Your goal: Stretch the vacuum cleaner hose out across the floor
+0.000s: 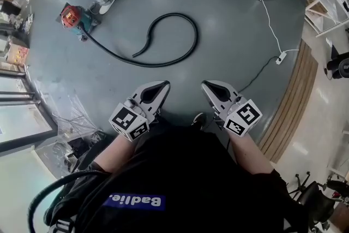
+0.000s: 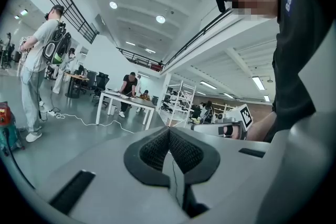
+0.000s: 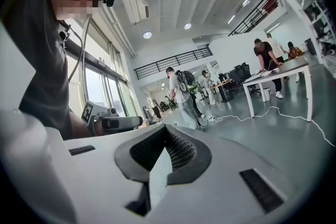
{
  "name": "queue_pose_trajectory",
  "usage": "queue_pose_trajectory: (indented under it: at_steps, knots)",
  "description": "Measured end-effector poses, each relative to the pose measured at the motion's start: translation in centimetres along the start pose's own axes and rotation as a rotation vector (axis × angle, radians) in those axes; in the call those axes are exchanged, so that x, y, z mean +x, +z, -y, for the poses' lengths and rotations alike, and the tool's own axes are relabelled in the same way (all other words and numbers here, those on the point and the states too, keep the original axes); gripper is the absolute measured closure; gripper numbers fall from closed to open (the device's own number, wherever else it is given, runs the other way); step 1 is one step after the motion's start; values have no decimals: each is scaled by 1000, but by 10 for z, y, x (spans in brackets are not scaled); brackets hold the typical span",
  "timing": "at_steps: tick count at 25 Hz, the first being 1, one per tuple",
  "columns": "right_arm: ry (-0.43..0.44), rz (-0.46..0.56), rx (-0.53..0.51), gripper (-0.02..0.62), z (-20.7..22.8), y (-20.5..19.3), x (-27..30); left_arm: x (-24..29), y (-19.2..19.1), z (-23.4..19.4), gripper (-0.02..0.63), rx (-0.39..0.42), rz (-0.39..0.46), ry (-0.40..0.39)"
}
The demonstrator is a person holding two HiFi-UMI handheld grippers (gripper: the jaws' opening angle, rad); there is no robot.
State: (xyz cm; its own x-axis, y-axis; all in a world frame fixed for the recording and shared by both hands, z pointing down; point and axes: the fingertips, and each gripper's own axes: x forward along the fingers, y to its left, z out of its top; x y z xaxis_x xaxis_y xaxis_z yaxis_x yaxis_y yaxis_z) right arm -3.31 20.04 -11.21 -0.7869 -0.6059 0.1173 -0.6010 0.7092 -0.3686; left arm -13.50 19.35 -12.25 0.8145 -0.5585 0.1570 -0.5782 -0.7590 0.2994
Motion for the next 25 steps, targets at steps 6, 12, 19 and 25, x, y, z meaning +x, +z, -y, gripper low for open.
queue_pose_trajectory:
  at_steps: [6,12,19,25]
  knots:
    - [22,-49,-5,591,18,-13,0,6,-5,-23,600,53,6,71]
    - [-6,-80,3,591,21,-13,60,-11,-7,-95,600,74,-9,68]
    - [-15,-143,21,591,17,-16,178,-44,-3,-210,600,43,-28,58]
    - [-44,-177,18,591,27,-18,267,-69,-11,-296,599,40,-71,38]
